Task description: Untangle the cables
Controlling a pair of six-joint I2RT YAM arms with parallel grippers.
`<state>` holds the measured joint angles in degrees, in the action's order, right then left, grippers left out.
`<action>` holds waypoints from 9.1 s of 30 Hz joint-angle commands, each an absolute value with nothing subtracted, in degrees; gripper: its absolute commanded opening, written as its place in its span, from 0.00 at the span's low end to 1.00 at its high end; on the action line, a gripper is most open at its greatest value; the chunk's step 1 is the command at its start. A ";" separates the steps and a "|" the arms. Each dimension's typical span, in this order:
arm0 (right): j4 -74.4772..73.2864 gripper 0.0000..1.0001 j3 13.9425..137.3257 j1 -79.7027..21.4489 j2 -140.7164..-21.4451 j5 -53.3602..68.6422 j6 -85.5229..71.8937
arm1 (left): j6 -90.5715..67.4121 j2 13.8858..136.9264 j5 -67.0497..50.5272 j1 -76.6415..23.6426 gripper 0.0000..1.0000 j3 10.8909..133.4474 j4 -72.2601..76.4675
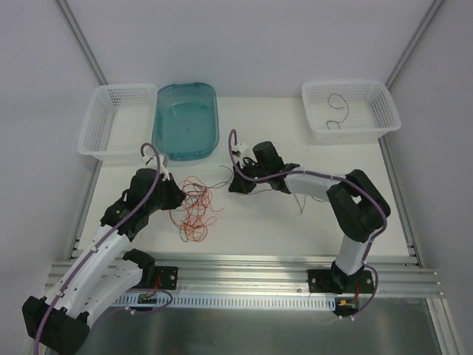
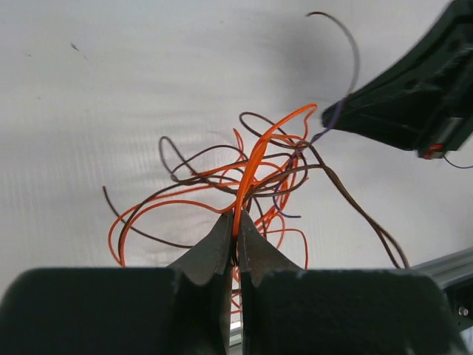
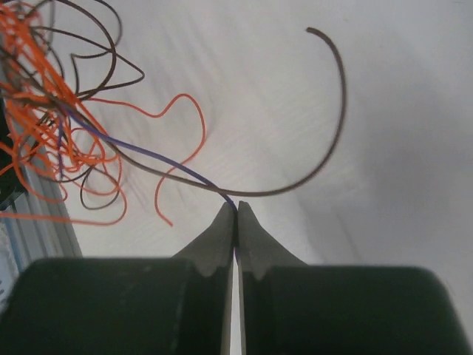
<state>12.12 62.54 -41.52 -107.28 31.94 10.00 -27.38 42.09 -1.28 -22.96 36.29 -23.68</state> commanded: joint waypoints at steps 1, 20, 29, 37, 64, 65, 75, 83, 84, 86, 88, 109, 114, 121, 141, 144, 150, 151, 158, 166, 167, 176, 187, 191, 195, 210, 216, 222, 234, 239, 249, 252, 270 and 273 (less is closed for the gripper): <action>10.92 0.01 59.69 -37.90 -92.86 30.68 10.11 | -26.90 40.52 2.98 -23.55 0.00 36.30 -25.05; -19.68 0.01 58.90 -16.97 -59.59 14.78 3.96 | -24.79 42.10 8.00 -23.38 0.00 37.61 -27.07; -22.15 0.01 50.46 -11.35 -56.62 8.43 -4.03 | -18.99 45.17 4.03 -23.47 0.00 41.66 -29.97; -25.49 0.01 47.04 4.11 -54.06 9.75 -10.10 | -19.07 43.86 8.78 -23.38 0.00 40.17 -31.02; -24.34 0.31 46.40 -3.08 -79.19 -8.87 -8.44 | -12.30 55.72 -13.71 -23.12 0.02 45.01 -26.99; -24.08 0.44 46.32 -3.16 -79.45 -8.96 -8.52 | -12.30 55.98 -13.80 -23.12 0.02 43.87 -26.72; -22.77 0.80 48.34 -3.16 -83.75 -8.70 -7.82 | -11.60 53.35 -11.16 -23.12 0.04 41.66 -26.28; -21.10 0.66 50.18 -1.94 -88.06 -6.33 -7.21 | -11.43 53.09 -10.28 -23.11 0.04 41.40 -26.37; -21.01 0.65 50.27 -1.85 -88.41 -6.15 -7.21 | -11.34 53.00 -10.28 -23.12 0.04 41.40 -26.37; -20.74 0.58 50.36 -1.50 -88.94 -5.63 -7.12 | -11.34 52.82 -10.28 -23.11 0.04 41.40 -26.37; -20.83 0.53 50.71 -1.41 -90.08 -5.10 -7.03 | -11.25 52.91 -10.20 -23.03 0.04 41.40 -26.37; -32.95 0.01 70.21 -5.19 -75.41 -7.56 -4.48 | -11.25 53.44 -9.58 -23.12 0.04 41.22 -26.37; -34.53 0.01 83.38 -5.10 -77.50 -8.43 -1.50 | -11.16 53.79 -9.49 -23.12 0.04 41.13 -26.46; -30.95 0.01 103.26 -2.99 -88.04 -12.13 2.29 | -10.99 54.58 -9.41 -23.12 0.05 41.22 -26.46; -1.85 0.08 123.30 4.39 -126.63 -8.17 8.26 | -9.93 62.40 -8.18 -22.68 0.04 42.80 -26.46; -3.07 0.36 127.43 4.66 -132.18 -8.26 8.79 | -10.02 63.37 -7.82 -22.06 0.03 43.33 -26.46; -2.03 0.92 123.60 4.83 -130.88 -8.17 9.05 | -10.28 63.72 -9.31 -21.09 0.03 43.51 -26.46; -1.76 0.96 122.62 4.83 -130.00 -8.09 9.23 | -10.28 63.55 -9.58 -21.01 0.03 43.51 -26.46; -3.68 0.99 112.60 3.78 -117.44 -4.14 8.88 | -10.90 60.74 -10.20 -21.09 0.03 43.07 -26.54; -5.62 1.00 92.04 -6.67 -96.01 7.46 5.19 | -11.51 56.78 -10.46 -21.01 0.02 42.63 -26.37; -6.32 0.99 87.85 -9.20 -94.50 8.69 4.14 | -11.60 56.34 -10.02 -20.83 0.02 42.54 -26.54; -3.71 0.93 68.75 -29.58 -85.17 15.57 -11.42 | -12.22 52.91 -10.02 -20.92 0.01 41.66 -25.84; 2.81 0.91 57.48 -47.28 -88.84 6.85 -23.46 | -11.95 50.45 -7.21 -20.92 0.01 40.87 -25.58; 2.11 0.88 59.06 -52.02 -93.07 5.18 -24.08 | -11.95 50.36 -6.68 -20.92 0.01 40.87 -25.49; 3.25 0.83 60.38 -53.43 -96.67 5.36 -25.22 | -11.87 50.36 -6.15 -20.92 0.01 40.69 -25.49; -2.02 0.01 57.93 -50.37 -96.08 0.44 -21.98 | -12.48 49.92 -2.82 -20.92 0.01 40.43 -25.49; -13.52 0.01 52.21 -37.73 -81.85 -11.50 -18.47 | -12.74 48.61 1.13 -20.92 0.01 40.08 -25.49; -22.75 0.01 47.64 -16.55 -63.33 -14.06 -15.56 | -13.09 46.50 4.56 -20.74 0.02 39.82 -25.49; -28.21 0.01 53.08 -0.35 -50.97 -4.67 -10.72 | -14.33 41.22 13.45 -19.25 0.04 38.67 -25.66; -26.72 0.01 51.59 -0.70 -52.12 2.45 -9.84 | -13.54 45.08 6.53 -19.25 0.08 39.29 -25.66; -24.35 0.01 53.17 -11.66 -55.63 9.22 -6.24 | -12.66 56.77 -18.09 -19.34 0.14 40.95 -23.73; -23.56 0.01 54.84 -17.81 -57.73 9.41 -5.19 | -13.09 56.95 -19.42 -19.68 0.30 41.31 -22.77; -19.51 0.01 63.10 -36.46 -64.33 21.18 -3.25 | -23.03 51.59 -10.90 -41.65 0.99 45.62 -16.09; -18.28 0.01 63.98 -38.05 -64.95 22.67 -3.69 | -23.03 52.20 -8.02 -44.20 0.98 45.35 -12.23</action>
